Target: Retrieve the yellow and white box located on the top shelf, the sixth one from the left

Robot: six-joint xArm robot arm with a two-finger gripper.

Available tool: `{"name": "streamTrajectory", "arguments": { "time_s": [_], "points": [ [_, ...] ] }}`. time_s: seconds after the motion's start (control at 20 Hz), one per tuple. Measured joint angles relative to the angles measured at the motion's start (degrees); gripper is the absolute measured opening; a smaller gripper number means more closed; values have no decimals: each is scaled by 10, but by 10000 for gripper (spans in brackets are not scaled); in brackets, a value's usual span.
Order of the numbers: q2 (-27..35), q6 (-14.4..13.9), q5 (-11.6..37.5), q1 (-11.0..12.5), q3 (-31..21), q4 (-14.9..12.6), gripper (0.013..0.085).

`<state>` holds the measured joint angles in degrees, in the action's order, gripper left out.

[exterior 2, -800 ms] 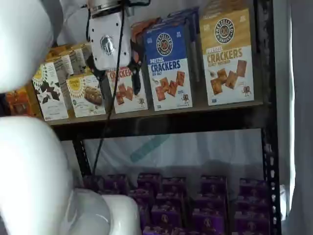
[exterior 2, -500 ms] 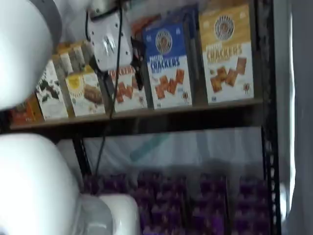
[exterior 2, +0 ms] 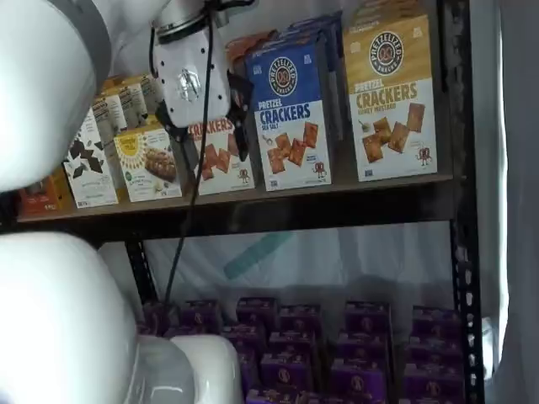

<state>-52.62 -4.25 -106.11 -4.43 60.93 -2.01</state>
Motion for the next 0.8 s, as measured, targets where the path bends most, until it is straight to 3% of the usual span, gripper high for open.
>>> {"name": "streamTrajectory", "arguments": {
  "time_s": [0.5,0.8],
  "points": [
    [-2,-1,17,-6,-34,-25,850],
    [-10,26,52,28,-76,-9,850]
  ]
}}
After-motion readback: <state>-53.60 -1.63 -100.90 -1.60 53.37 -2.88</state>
